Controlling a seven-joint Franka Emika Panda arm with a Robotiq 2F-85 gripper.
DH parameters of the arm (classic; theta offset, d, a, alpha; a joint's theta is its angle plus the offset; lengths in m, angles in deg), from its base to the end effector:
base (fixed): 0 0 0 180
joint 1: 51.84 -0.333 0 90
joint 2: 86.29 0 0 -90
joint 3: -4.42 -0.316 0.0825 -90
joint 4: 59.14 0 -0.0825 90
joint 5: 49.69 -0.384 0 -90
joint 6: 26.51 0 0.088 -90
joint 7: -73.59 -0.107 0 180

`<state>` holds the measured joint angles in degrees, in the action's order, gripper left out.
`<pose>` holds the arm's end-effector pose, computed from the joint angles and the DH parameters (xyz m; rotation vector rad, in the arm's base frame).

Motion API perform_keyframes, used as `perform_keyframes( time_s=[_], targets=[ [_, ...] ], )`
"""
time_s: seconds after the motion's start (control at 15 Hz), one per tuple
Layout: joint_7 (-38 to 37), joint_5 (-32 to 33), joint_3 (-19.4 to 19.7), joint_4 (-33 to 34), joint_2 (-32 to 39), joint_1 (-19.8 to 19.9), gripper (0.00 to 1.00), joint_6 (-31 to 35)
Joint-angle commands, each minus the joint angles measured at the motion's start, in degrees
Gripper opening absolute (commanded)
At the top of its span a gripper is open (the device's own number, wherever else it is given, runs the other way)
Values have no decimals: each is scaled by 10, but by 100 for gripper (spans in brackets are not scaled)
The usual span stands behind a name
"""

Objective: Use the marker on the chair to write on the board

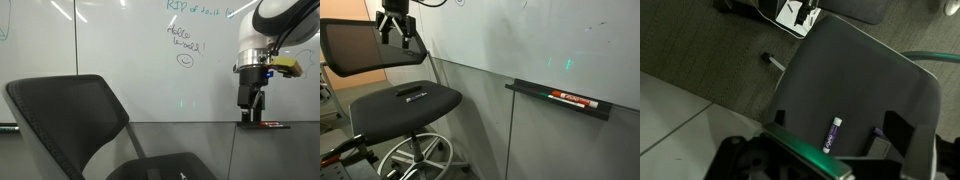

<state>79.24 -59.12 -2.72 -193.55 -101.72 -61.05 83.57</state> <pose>0.4210 0.1367 0.4259 -2.9932 -0.4649 0.2518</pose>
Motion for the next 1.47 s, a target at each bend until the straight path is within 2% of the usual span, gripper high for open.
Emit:
perform_keyframes(
  time_s=[0.0,0.4,0.67,1.07,1.4],
  targets=[
    [-40,-9,-38,3,43,-26,100,75],
    [-117,34,-83,-7,129,-48,100,240],
    [-177,107,-81,-5,186,-49,100,308],
    [-266,205,-68,9,259,-74,100,364],
    [-293,215,-66,16,294,-105,100,375]
  ],
)
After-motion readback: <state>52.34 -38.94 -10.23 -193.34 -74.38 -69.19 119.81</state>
